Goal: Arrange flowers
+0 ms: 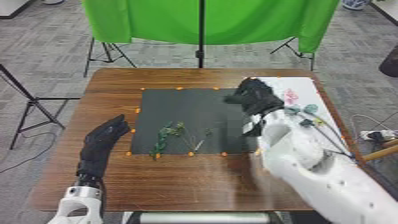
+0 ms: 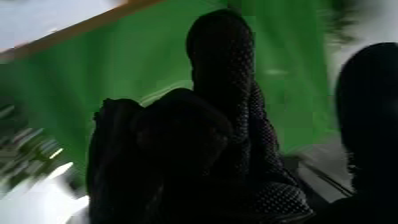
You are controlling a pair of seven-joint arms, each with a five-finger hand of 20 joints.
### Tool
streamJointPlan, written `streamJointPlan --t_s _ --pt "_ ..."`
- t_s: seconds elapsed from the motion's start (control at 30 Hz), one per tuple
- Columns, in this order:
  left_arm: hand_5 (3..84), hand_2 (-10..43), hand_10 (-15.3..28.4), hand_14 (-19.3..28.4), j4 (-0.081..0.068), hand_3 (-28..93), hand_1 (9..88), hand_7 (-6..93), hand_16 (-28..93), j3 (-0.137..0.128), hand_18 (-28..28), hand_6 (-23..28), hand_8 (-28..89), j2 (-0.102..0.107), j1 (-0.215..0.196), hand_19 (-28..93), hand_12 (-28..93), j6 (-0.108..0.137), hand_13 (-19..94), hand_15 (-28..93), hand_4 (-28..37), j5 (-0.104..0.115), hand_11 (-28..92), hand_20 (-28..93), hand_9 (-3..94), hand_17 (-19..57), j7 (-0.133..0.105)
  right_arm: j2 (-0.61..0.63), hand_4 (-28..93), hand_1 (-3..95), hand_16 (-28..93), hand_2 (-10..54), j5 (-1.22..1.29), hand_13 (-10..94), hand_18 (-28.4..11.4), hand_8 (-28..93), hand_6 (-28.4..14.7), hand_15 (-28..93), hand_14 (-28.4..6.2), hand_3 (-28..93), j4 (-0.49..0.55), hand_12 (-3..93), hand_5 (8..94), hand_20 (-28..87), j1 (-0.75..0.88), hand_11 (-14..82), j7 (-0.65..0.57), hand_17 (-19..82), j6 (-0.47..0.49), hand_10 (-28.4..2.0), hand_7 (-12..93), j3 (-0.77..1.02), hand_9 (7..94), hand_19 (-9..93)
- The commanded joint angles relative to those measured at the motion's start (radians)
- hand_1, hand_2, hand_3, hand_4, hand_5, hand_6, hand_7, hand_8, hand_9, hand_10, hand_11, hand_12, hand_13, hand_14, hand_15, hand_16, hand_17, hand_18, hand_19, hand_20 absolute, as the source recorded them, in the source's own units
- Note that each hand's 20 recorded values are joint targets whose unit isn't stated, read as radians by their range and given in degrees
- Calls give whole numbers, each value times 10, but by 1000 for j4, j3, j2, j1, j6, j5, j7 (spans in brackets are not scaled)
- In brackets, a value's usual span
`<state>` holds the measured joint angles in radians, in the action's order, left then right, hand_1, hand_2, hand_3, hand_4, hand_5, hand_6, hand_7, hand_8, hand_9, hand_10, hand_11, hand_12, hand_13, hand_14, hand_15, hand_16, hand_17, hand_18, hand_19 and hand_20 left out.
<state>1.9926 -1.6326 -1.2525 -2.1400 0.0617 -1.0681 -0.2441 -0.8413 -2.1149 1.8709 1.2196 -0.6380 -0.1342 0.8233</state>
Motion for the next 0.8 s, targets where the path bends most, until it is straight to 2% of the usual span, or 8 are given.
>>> streamJointPlan --t_s 0.03,0.23,0.43,0.67,0.73,0.8 --pt "474 -65 121 163 0 655 283 126 53 4 145 29 -43 -13 -30 83 152 8 322 229 -174 -4 143 242 431 34 2 25 -115 238 341 -89 34 883 -145 -47 -91 619 -47 569 -229 307 640 621 -199 405 -100 631 278 -146 73 -13 833 932" --pt "473 -66 121 163 0 656 281 127 53 1 145 29 -43 -14 -34 83 152 8 322 228 -173 -2 142 242 431 34 -3 -3 -122 224 331 -95 66 889 -140 -44 -102 623 -48 547 -293 302 654 617 -215 421 -121 640 352 -148 74 -32 837 932" --pt "473 -69 121 163 1 658 278 126 53 -1 145 29 -43 -16 -36 83 152 6 322 228 -174 -3 143 242 431 33 -1 -36 -126 203 327 -94 104 914 -138 -40 -86 621 -43 537 -327 294 728 624 -233 433 -140 664 418 -147 111 -70 860 932" --pt "472 -81 121 164 -15 666 265 126 54 -3 145 29 -42 -16 -25 80 152 -31 320 224 -176 3 140 241 428 33 -7 -81 -137 173 345 -94 73 925 -130 -37 -92 599 -46 524 -378 287 753 602 -226 430 -158 680 470 -153 120 -117 870 932" --pt "472 -84 120 164 -16 668 261 125 54 -4 145 29 -42 -16 -24 79 152 -37 320 222 -178 -2 138 241 427 32 -8 -93 -142 205 348 -95 5 925 -126 -35 -95 594 -48 511 -390 285 756 591 -225 426 -145 682 479 -154 120 -150 869 932" --pt "472 -88 120 165 -18 671 258 124 55 -5 146 29 -42 -14 -20 78 152 -40 319 221 -179 0 136 241 425 32 -4 -108 -123 278 347 -95 -40 925 -123 -31 -94 593 -48 493 -408 283 759 579 -227 426 -140 684 466 -152 132 -183 869 932"
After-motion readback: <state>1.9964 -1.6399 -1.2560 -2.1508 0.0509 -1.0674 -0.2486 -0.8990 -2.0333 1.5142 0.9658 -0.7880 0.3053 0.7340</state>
